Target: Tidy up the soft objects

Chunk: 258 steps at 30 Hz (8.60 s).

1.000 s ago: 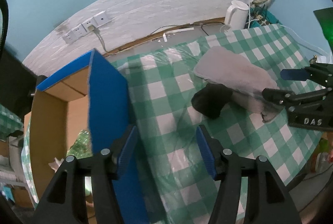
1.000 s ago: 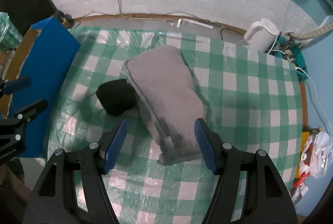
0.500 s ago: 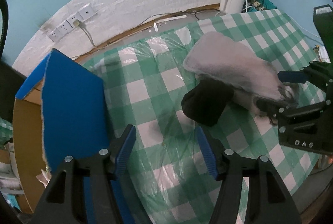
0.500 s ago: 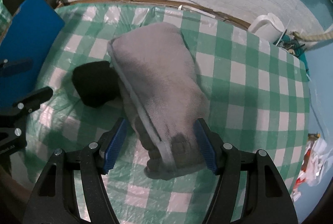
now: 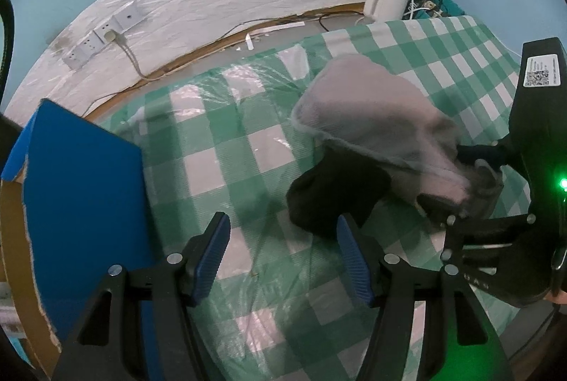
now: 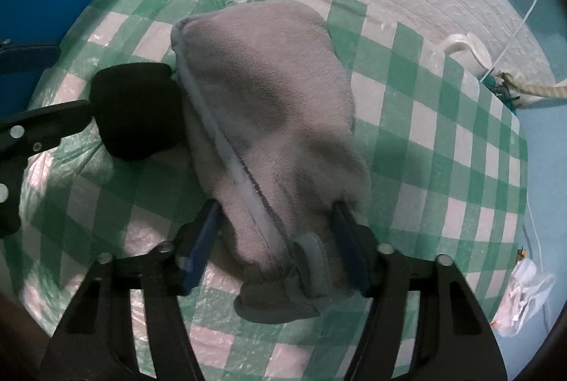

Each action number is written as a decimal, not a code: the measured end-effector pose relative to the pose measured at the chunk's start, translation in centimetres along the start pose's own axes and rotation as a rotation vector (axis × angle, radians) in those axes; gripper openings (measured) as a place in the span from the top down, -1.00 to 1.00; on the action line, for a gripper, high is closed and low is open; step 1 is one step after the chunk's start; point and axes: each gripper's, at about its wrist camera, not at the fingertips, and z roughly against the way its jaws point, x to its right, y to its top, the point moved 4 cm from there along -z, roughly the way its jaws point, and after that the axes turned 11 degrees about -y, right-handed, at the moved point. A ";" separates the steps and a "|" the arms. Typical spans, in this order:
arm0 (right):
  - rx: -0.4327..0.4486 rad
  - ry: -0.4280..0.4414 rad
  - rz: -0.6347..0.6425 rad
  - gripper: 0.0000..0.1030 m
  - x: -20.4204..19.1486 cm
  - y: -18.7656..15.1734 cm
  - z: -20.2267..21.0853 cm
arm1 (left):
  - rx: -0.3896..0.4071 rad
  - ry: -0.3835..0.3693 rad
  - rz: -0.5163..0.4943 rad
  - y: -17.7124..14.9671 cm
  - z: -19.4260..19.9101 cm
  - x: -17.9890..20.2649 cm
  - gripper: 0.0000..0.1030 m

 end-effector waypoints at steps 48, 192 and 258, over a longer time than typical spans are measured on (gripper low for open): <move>0.141 0.181 -0.404 0.60 9.0 -3.7 8.6 | 0.027 -0.025 -0.081 2.3 -2.3 5.6 -0.46; 0.283 0.275 -0.023 0.60 -17.6 9.6 22.0 | 0.247 0.236 0.381 -14.4 18.1 -18.6 0.30; 0.439 0.218 -0.098 -0.27 -11.3 4.4 27.1 | 0.328 0.246 0.321 -14.4 23.0 -14.1 -0.69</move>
